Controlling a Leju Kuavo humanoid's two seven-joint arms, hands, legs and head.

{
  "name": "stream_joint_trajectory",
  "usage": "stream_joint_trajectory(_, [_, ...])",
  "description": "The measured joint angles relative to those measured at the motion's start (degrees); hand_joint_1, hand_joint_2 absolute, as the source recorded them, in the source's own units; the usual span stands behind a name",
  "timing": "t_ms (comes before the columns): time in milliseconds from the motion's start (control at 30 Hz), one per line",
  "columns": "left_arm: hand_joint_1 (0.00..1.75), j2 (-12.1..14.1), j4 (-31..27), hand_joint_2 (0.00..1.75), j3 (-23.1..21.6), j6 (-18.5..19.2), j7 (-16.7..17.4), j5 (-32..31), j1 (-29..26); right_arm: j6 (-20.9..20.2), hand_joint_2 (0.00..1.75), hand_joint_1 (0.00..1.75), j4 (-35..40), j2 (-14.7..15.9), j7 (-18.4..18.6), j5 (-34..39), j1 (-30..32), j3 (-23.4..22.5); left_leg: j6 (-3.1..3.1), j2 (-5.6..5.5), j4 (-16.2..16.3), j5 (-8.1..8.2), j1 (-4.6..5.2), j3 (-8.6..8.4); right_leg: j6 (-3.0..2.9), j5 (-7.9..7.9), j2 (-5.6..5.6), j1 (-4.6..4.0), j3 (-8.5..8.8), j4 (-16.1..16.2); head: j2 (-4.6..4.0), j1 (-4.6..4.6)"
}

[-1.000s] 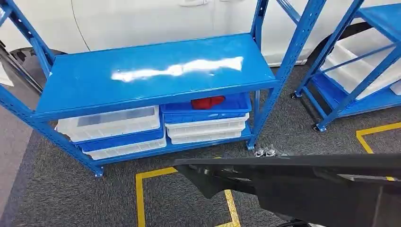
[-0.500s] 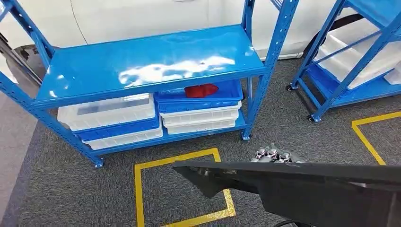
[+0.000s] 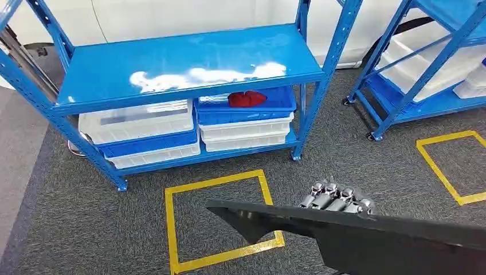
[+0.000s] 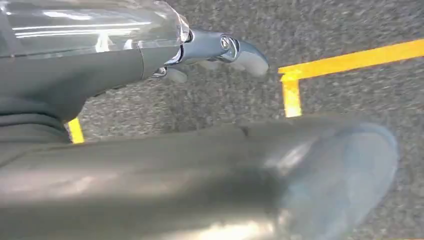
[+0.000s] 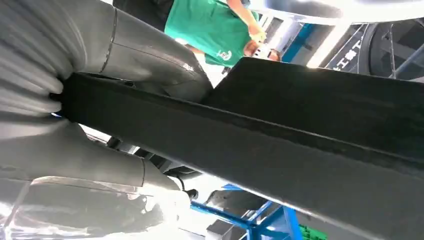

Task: Take the parts from the cabinet and place them on the table.

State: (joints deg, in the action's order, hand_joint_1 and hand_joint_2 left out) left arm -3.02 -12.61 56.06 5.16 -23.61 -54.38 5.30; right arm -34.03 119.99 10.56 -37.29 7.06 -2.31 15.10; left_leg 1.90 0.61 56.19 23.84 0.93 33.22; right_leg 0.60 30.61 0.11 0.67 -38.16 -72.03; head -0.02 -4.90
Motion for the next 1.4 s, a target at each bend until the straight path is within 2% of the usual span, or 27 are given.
stream_joint_trajectory(67, [0.0,0.0,0.0,0.0,0.0,0.0,-0.1,0.3,-0.2,-0.3,1.75,1.75,0.1,0.0,0.0,0.1,0.0,0.0,-0.13,-0.01,0.6,-0.46,0.05,0.99,-0.85,-2.62,-0.07,-0.45,7.11,10.3,0.0,0.0])
stream_joint_trajectory(100, [0.0,-0.1,0.0,0.0,0.1,0.0,-0.1,0.6,-0.2,-0.6,1.75,1.75,0.2,0.0,0.0,0.3,-0.2,0.0,-0.3,-0.03,0.9,-0.52,0.24,1.55,-1.27,-1.11,-0.27,-0.77,9.39,14.0,0.0,0.0])
stream_joint_trajectory(133, [0.0,-0.1,0.0,0.0,0.2,0.1,0.0,1.0,-0.3,-1.0,1.75,1.75,0.2,0.0,0.0,0.6,-0.2,-0.1,-0.58,0.01,1.1,-0.78,0.16,1.66,-1.14,-1.46,-0.42,-0.78,9.26,14.4,0.0,-0.02])
stream_joint_trajectory(200, [0.0,-0.1,0.0,0.0,0.7,0.3,0.2,1.6,-0.4,-1.8,1.75,1.75,0.2,0.0,0.0,0.8,-0.1,-0.3,-1.27,0.07,0.9,-1.3,-0.03,1.68,-1.6,-1.67,-0.35,-1.05,8.99,14.7,0.0,0.0])
stream_joint_trajectory(267, [0.0,0.0,0.0,0.0,1.1,0.5,0.2,1.7,-0.4,-2.0,1.75,1.75,0.4,0.0,0.0,0.1,0.0,-0.4,-1.83,-0.07,1.4,-1.04,0.01,2.07,-2.2,-2.81,-0.65,-0.25,9.07,15.6,0.0,0.0])
stream_joint_trajectory(300, [0.0,0.0,0.0,0.0,1.3,0.5,0.2,1.8,-0.5,-2.0,1.75,1.75,0.6,0.2,0.0,-0.4,0.0,-0.4,-2.41,-0.33,3.2,1.03,-0.06,2.71,-2.51,-3.17,-0.64,-0.24,8.89,15.8,0.0,0.0])
stream_joint_trajectory(367, [0.0,0.0,0.0,0.0,1.5,0.7,0.3,2.1,-0.7,-1.5,1.75,1.75,1.1,0.2,0.0,-1.4,0.5,-0.4,-3.34,-0.36,12.0,6.71,-0.74,5.95,-2.68,-3.71,-0.78,-0.24,8.13,15.8,0.0,0.0])
stream_joint_trajectory(433, [0.0,-0.1,0.0,0.0,1.7,0.7,0.3,2.2,-1.0,-1.1,1.75,1.75,1.5,0.2,0.0,-2.1,1.1,-0.3,-4.01,-0.34,19.0,9.3,-1.37,8.1,-2.5,-4.17,-0.79,-0.21,7.44,15.6,0.0,0.0])
stream_joint_trajectory(467, [0.0,-0.1,0.0,0.0,1.8,0.7,0.4,2.2,-1.1,-1.1,1.75,1.75,1.6,0.2,0.0,-2.1,1.2,-0.3,-4.23,-0.34,18.7,8.55,-1.7,7.44,-2.29,-4.34,-0.75,-0.14,7.21,15.6,0.0,0.0])
stream_joint_trajectory(500, [0.0,-0.1,0.0,0.0,1.9,0.7,0.3,2.2,-1.1,-1.1,1.75,1.75,1.6,0.2,0.0,-2.1,1.4,-0.3,-4.47,-0.34,15.9,6.85,-1.99,5.48,-2.11,-4.45,-0.73,-0.03,7.05,15.5,0.0,0.0])
stream_joint_trajectory(567, [0.0,-0.1,0.0,0.0,2.0,0.7,0.4,2.3,-1.1,-1.1,1.75,1.75,1.9,0.2,0.0,-2.1,1.4,-0.2,-4.93,-0.33,4.7,2.52,-2.58,-1.33,-1.66,-4.47,-0.73,0.23,6.9,15.1,0.0,0.0])
stream_joint_trajectory(600, [0.0,-0.2,0.0,0.0,2.1,0.7,0.5,2.6,-1.0,-1.0,1.75,1.75,2.0,0.2,0.0,-2.1,1.3,-0.2,-5.04,-0.48,1.1,3.29,-2.72,-3.29,-1.27,-4.45,-0.73,0.14,6.7,15.0,0.0,0.0])
stream_joint_trajectory(633, [0.0,-0.2,0.0,0.0,2.5,0.7,0.5,2.9,-1.1,-0.8,1.75,1.75,2.1,0.2,0.0,-2.2,1.2,0.0,-4.02,-0.93,1.0,2.74,-2.07,-3.58,-0.74,-4.68,-0.65,0.06,6.44,14.9,0.0,0.0])
stream_joint_trajectory(700, [0.0,-0.2,0.0,0.0,3.0,1.1,0.5,3.3,-1.1,-0.5,1.75,1.75,2.1,0.2,0.0,-2.4,1.1,0.4,-3.2,-0.92,0.9,2.87,-1.86,-2.98,-0.09,-5.08,-0.58,0.09,6.18,14.8,0.0,0.0])
stream_joint_trajectory(767, [0.0,-0.2,0.0,0.0,3.3,1.4,0.5,3.7,-1.2,0.7,1.75,1.75,2.1,0.2,0.0,-3.1,1.1,0.7,-1.82,-0.75,0.1,2.17,-2.04,-2.86,0.75,-4.73,-0.55,0.49,5.89,14.5,0.0,0.0])
stream_joint_trajectory(800, [0.0,-0.2,0.0,0.0,3.5,1.5,0.6,4.0,-1.1,1.5,1.75,1.75,2.1,0.2,0.0,-3.3,1.1,0.8,-1.38,-0.59,0.1,1.97,-1.88,-2.73,0.67,-3.42,-0.49,0.56,5.3,13.0,0.0,0.0])
stream_joint_trajectory(900, [0.0,-0.2,0.0,0.0,4.4,1.5,1.5,4.5,-1.1,5.5,1.75,1.75,2.1,0.0,0.0,-5.9,0.8,2.1,-0.48,0.21,0.2,1.54,-1.19,-1.88,0.55,3.64,-0.32,0.53,-0.93,-0.8,0.0,0.0])
stream_joint_trajectory(933, [0.0,-0.2,0.0,0.0,4.6,1.5,1.5,4.7,-1.1,7.3,1.75,1.75,2.1,0.0,0.0,-7.0,0.8,2.8,-0.35,0.5,0.4,1.45,-0.93,-1.6,0.52,4.46,-0.33,0.52,-2.27,-3.9,0.0,0.0])
stream_joint_trajectory(967, [0.0,-0.2,0.0,0.0,4.8,1.2,1.6,4.7,-1.1,9.1,1.75,1.75,2.1,0.0,0.0,-7.9,0.6,3.6,-0.3,0.82,0.5,1.41,-0.72,-1.4,0.39,3.91,-0.33,0.5,-2.31,-4.2,0.0,0.0])
stream_joint_trajectory(1033, [0.0,-0.2,0.0,0.0,5.4,0.9,1.8,5.1,-1.1,11.9,1.75,1.75,2.5,0.0,0.0,-8.9,0.0,5.8,-0.31,1.65,0.8,1.41,-0.43,-1.24,-0.11,-0.3,-0.54,0.36,2.01,3.3,0.0,0.0])
stream_joint_trajectory(1067, [0.0,-0.2,0.0,0.0,5.7,0.6,1.9,5.3,-1.1,12.5,1.75,1.75,2.7,0.0,0.0,-9.1,-0.3,6.8,-0.35,2.07,1.0,1.44,-0.41,-1.22,-0.5,-2.4,-1.32,0.08,5.05,8.7,0.0,0.0])
stream_joint_trajectory(1100, [0.0,-0.2,0.0,0.0,6.0,0.0,2.3,5.5,-1.1,13.2,1.75,1.75,2.9,0.0,0.0,-9.4,-0.8,7.7,-0.52,2.44,1.2,1.48,-0.37,-1.21,-1.03,-2.72,-3.94,-0.46,7.26,13.0,0.0,0.0])
stream_joint_trajectory(1133, [0.0,-0.3,0.0,0.0,6.2,-0.7,2.8,5.9,-1.1,13.7,1.75,1.75,2.9,0.0,0.0,-9.5,-1.5,8.5,-0.91,2.76,1.7,1.69,0.11,-0.96,-1.14,-2.61,-4.6,-0.89,7.32,13.7,0.0,0.0])
stream_joint_trajectory(1267, [0.0,-0.4,0.0,0.0,7.6,-4.0,3.8,7.0,-0.6,14.7,1.75,1.75,2.6,0.2,0.0,-9.5,-3.8,10.9,-2.05,4.65,1.5,1.39,0.05,-0.99,-2.21,-3.74,-1.98,-0.72,6.64,14.2,0.0,0.0])
stream_joint_trajectory(1300, [0.0,-0.4,0.0,0.0,7.9,-5.3,3.8,7.1,-0.4,15.1,1.75,1.75,2.2,0.3,0.0,-9.5,-4.8,11.5,-2.64,2.72,2.4,2.37,-0.31,-0.54,-2.4,-4.17,-1.65,-0.45,6.52,14.4,0.0,0.0])
stream_joint_trajectory(1333, [0.0,-0.6,0.0,0.0,8.3,-6.7,4.1,7.0,-0.4,15.5,1.75,1.75,1.8,0.4,0.0,-9.4,-5.9,12.1,-2.98,0.96,5.3,4.64,-0.49,0.59,-2.71,-4.42,-1.06,-0.34,6.2,14.4,0.0,0.0])
stream_joint_trajectory(1400, [0.0,-0.6,0.0,0.0,8.7,-8.0,4.8,6.8,-0.6,15.8,1.75,1.75,0.7,0.4,0.0,-9.2,-7.0,13.0,-3.43,0.03,14.6,9.62,-0.9,4.48,-2.89,-4.82,0.07,-0.43,5.62,14.3,0.0,0.0])
